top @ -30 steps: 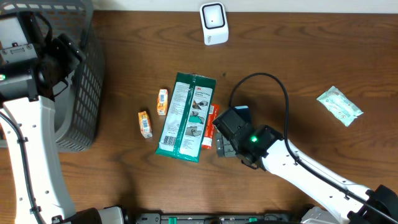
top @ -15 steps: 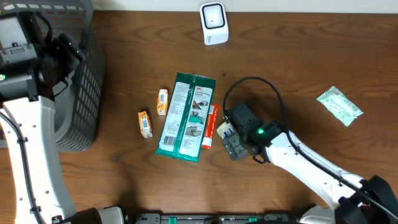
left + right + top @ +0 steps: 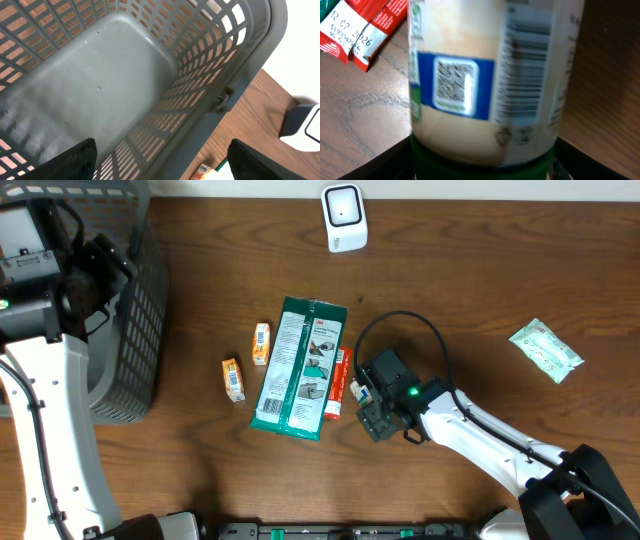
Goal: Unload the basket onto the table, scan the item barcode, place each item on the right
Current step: 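Lower the right gripper around the jar and close on it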
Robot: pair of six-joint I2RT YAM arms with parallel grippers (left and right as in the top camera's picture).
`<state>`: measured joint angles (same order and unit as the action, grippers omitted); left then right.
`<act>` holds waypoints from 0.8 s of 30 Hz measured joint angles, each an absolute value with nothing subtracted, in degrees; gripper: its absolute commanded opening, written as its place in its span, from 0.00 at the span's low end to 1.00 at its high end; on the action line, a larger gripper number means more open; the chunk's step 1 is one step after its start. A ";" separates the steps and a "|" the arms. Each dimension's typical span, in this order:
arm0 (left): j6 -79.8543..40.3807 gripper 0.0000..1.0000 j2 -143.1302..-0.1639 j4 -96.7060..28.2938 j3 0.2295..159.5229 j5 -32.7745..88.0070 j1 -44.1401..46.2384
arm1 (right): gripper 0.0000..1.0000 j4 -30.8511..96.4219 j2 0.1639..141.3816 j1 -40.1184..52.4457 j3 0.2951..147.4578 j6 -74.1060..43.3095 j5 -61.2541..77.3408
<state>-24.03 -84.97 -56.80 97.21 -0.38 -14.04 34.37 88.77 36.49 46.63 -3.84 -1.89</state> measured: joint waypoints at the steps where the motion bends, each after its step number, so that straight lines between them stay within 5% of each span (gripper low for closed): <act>1: -24.03 0.84 -84.97 -56.80 97.21 -0.38 -14.04 | 0.73 34.33 88.77 36.49 46.59 -3.84 -1.87; 13: -24.03 0.84 -84.97 -56.82 97.21 -0.38 -14.06 | 0.70 29.95 88.77 36.49 44.99 -3.79 -1.72; 17: -24.03 0.84 -84.97 -56.80 97.21 -0.38 -14.06 | 0.56 30.13 88.77 36.49 44.80 -3.88 -1.67; 24: -24.03 0.84 -84.97 -56.82 97.21 -0.38 -14.06 | 0.49 32.45 88.75 36.49 45.52 -3.84 -1.67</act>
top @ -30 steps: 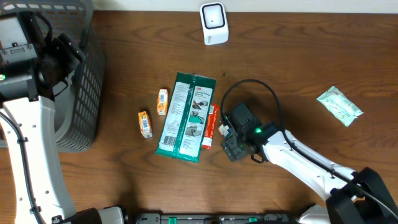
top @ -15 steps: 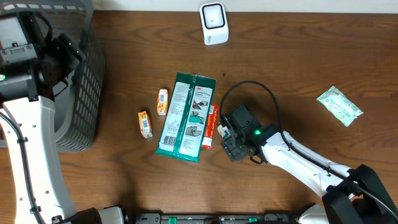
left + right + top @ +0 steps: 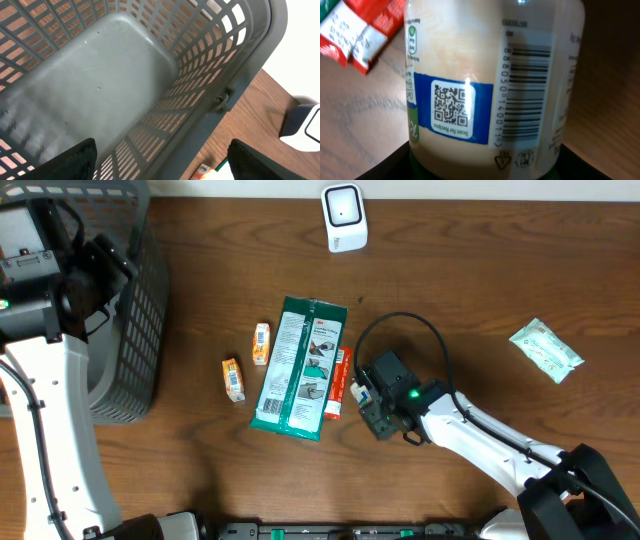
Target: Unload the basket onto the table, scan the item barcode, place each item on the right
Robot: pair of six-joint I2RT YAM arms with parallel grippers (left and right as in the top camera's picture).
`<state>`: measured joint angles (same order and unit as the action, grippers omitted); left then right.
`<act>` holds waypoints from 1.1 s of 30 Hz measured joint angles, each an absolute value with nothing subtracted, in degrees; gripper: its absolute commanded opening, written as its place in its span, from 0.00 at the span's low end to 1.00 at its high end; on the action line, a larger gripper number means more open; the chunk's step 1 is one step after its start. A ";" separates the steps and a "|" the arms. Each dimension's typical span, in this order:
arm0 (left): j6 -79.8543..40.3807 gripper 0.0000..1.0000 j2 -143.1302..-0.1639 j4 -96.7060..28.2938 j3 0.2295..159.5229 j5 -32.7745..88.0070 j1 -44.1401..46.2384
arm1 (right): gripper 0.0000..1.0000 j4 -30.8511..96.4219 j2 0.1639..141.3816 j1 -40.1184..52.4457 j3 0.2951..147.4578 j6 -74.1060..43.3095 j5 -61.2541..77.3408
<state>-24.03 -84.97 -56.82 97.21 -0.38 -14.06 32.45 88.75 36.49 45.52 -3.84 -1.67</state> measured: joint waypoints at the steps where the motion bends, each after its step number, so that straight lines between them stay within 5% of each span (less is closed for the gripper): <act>1: -24.03 0.84 -84.97 -56.80 97.21 -0.38 -14.06 | 0.48 33.26 88.75 36.49 45.74 -3.84 -1.67; 20: -24.03 0.84 -84.97 -56.82 97.21 -0.36 -14.04 | 0.44 62.57 85.73 35.73 62.76 -2.83 -0.54; 33: -24.03 0.84 -84.97 -56.80 97.21 -0.38 -14.06 | 0.40 76.34 85.91 25.63 66.85 -3.27 6.92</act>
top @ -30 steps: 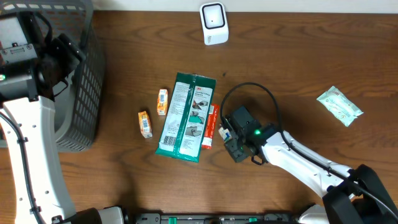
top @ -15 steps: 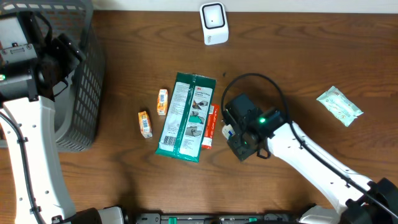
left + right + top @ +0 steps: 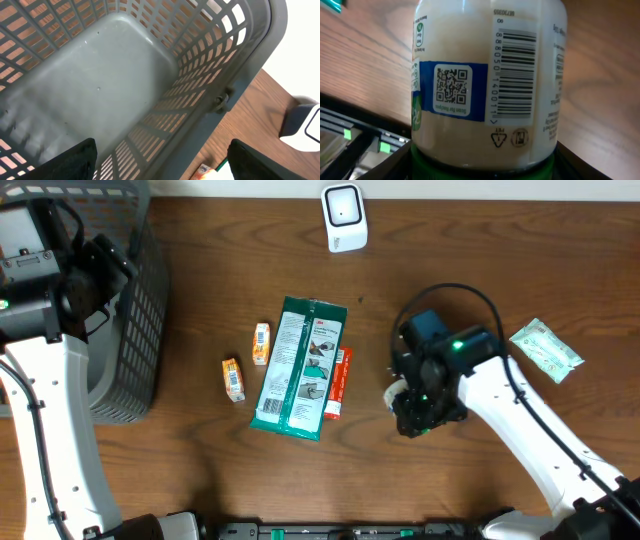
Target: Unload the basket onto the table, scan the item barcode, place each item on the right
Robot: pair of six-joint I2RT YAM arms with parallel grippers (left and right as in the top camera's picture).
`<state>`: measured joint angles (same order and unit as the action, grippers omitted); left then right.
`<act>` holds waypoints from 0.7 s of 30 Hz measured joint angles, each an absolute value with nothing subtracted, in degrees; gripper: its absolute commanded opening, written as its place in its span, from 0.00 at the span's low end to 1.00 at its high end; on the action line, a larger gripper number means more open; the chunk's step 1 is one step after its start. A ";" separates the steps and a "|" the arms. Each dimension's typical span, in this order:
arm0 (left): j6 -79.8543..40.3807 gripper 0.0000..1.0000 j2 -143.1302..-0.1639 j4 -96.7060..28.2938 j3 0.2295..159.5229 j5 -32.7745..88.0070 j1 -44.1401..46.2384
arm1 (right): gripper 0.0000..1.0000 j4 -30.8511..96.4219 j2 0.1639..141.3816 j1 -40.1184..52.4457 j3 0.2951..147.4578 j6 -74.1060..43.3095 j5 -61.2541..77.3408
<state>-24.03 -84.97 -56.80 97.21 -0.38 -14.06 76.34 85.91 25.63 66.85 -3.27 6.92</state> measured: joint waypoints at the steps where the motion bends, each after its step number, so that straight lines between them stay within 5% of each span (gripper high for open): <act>1: -24.03 0.84 -84.97 -56.80 97.21 -0.38 -14.04 | 0.40 76.64 86.21 25.26 66.85 -3.38 6.94; 14: -24.03 0.84 -84.97 -56.80 97.21 -0.38 -14.06 | 0.38 77.43 101.89 24.27 66.89 -3.68 9.85; 21: -24.03 0.84 -84.97 -56.80 97.21 -0.38 -14.04 | 0.62 77.91 107.94 24.27 66.94 -3.38 10.92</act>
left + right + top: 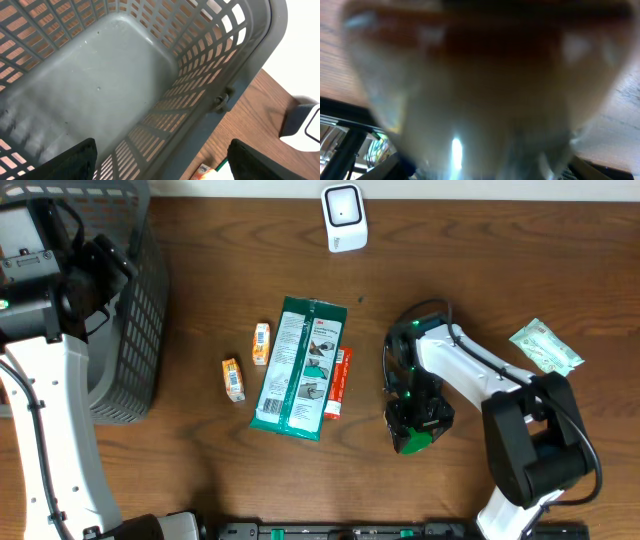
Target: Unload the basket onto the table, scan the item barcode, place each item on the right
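A jar of pale content with a green lid [414, 443] sits in my right gripper [411, 428], which is shut on it right of the middle of the table. In the right wrist view the jar [480, 85] fills the frame as a blur and no label or barcode can be read. The white scanner [343, 218] stands at the far edge, well away from the jar. My left gripper [161, 165] is open over the grey basket [100, 75], with nothing between its fingers.
A green wipes pack [298, 368] lies mid-table with red sachets [338, 383] along its right side. Two small orange boxes [261, 343] [233, 379] lie left of it. A pale green packet [545, 350] is at the right. The basket's wall [135, 310] stands at the left.
My right wrist has turned and dropped a little toward the front edge with the jar, whose green lid now shows from above. The sharp barcode view has become a blur. The left arm is unchanged.
My right gripper held the jar next to the red sachets, label and barcode facing its camera. Then it was further right with the jar, away from the sachets. Now the wrist is turned and the jar is blurred. The left gripper stayed open over the basket.
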Robot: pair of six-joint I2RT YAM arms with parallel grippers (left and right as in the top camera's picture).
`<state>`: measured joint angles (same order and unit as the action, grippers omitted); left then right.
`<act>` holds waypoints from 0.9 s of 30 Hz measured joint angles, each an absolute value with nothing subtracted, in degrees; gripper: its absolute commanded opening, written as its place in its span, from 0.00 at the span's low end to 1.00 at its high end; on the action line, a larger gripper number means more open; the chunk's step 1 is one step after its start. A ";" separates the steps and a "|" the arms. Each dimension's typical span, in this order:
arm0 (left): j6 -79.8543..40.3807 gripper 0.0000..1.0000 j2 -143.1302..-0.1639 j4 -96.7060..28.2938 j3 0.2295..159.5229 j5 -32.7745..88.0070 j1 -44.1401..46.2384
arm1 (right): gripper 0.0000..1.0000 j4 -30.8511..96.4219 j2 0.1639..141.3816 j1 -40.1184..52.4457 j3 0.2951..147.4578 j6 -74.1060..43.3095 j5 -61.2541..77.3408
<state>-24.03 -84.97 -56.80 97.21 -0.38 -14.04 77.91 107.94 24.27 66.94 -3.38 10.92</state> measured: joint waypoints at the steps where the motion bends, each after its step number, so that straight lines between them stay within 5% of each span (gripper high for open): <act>1: -24.03 0.84 -84.97 -56.80 97.21 -0.38 -14.04 | 0.62 77.87 108.27 24.27 66.94 -3.20 10.92; 14: -24.03 0.84 -84.97 -56.77 97.21 -0.36 -14.04 | 0.39 83.22 108.86 23.79 72.20 -1.69 10.74; 27: -24.03 0.84 -84.97 -56.82 97.21 -0.38 -14.06 | 0.39 92.60 108.92 23.79 79.77 -0.56 10.48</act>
